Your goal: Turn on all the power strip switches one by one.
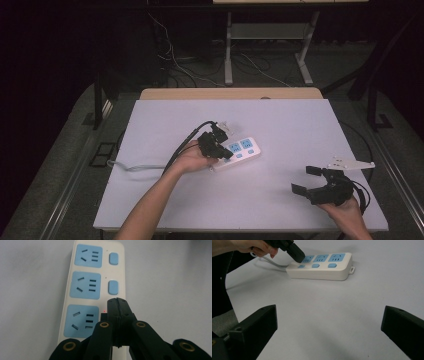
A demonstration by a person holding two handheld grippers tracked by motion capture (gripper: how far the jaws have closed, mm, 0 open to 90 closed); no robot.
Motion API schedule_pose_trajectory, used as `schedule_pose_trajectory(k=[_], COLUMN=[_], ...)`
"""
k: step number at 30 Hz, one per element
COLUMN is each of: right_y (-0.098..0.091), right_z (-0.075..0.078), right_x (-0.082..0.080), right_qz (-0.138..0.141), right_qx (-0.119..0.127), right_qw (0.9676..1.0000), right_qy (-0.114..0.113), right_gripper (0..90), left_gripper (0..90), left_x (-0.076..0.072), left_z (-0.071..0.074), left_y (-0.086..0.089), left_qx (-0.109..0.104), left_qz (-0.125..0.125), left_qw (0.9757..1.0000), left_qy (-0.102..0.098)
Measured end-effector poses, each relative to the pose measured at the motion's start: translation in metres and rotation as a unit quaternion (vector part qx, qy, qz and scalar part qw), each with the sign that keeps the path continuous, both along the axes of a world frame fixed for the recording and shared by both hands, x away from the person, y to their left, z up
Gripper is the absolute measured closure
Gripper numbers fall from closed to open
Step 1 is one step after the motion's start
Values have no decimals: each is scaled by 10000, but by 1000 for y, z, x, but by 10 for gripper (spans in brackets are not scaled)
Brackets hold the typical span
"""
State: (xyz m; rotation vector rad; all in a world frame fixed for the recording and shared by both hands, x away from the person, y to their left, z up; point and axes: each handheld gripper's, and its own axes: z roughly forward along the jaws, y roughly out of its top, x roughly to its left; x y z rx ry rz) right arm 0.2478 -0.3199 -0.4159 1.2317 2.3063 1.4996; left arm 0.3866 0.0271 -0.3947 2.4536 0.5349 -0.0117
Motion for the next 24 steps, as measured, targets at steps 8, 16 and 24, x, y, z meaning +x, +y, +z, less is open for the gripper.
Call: schedule_pose_trajectory(k=[8,16,24], right_y=[0,-1,-2], right_z=[0,0,1], right_x=[0,0,0], right_qz=[0,-7,-15], right_qx=[5,15,24], right_qw=[10000,10000,10000], right_qy=[4,2,-23], right_gripper=[3,4,4], left_gripper=[898,897,897], left_x=[2,6,10], left_z=[14,25,28], left_y=[-9,-21,-28], left_qx=[-9,32,48], left_qz=[-100,-197,-188], left_qw=[9999,9996,9995], left_qy=[-127,-199,-234])
